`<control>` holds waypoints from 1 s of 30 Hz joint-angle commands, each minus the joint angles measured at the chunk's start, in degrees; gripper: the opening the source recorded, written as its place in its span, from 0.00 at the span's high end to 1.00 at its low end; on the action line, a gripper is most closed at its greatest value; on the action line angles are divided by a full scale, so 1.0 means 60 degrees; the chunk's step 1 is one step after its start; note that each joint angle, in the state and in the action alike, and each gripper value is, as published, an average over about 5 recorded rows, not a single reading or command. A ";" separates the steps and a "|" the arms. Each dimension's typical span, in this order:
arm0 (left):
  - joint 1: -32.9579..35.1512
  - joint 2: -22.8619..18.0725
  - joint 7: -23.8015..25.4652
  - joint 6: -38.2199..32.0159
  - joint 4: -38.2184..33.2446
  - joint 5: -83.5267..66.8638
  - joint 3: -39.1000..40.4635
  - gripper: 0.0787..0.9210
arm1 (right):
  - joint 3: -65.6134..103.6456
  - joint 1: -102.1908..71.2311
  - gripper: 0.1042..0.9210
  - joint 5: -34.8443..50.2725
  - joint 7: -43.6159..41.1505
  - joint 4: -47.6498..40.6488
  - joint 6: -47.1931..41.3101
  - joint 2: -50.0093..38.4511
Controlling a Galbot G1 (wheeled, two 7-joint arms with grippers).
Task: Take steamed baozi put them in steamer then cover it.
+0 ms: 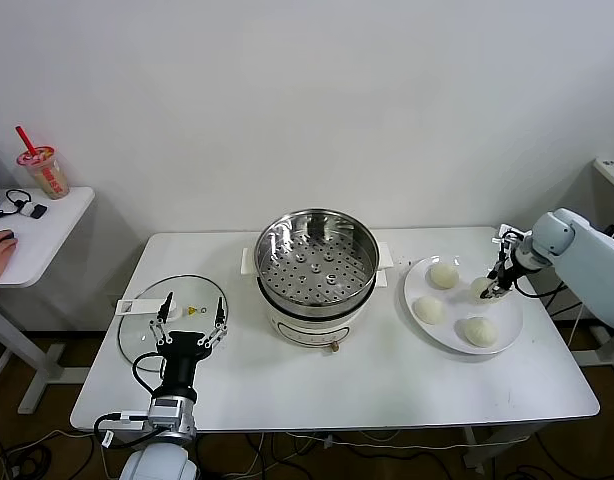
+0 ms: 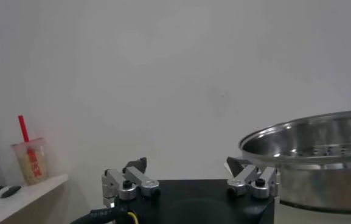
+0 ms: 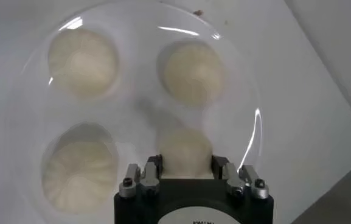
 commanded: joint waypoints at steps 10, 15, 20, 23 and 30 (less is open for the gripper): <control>-0.0044 -0.0003 -0.0005 0.0012 0.0053 0.0017 0.0004 0.12 | 0.0575 -0.0489 0.45 -0.0366 0.0080 -0.0298 0.0111 0.0200; -0.0038 -0.0006 -0.0008 0.0012 0.0052 0.0017 -0.0001 0.12 | 0.0672 -0.0506 0.43 -0.0395 0.0076 -0.0232 0.0224 0.0125; -0.0047 -0.0027 -0.0008 0.0012 0.0054 0.0037 0.0022 0.12 | 0.0574 -0.0442 0.28 -0.0209 -0.0002 0.0114 0.0191 -0.0125; -0.0052 -0.0032 -0.0009 0.0003 0.0087 0.0041 0.0040 0.12 | 0.0407 -0.0275 0.18 -0.0029 -0.0013 0.0456 0.0147 -0.0385; -0.0040 -0.0026 -0.0009 -0.0040 0.0182 0.0068 0.0051 0.12 | 0.0227 0.0249 0.12 0.0508 -0.0090 0.1679 0.0163 -0.1386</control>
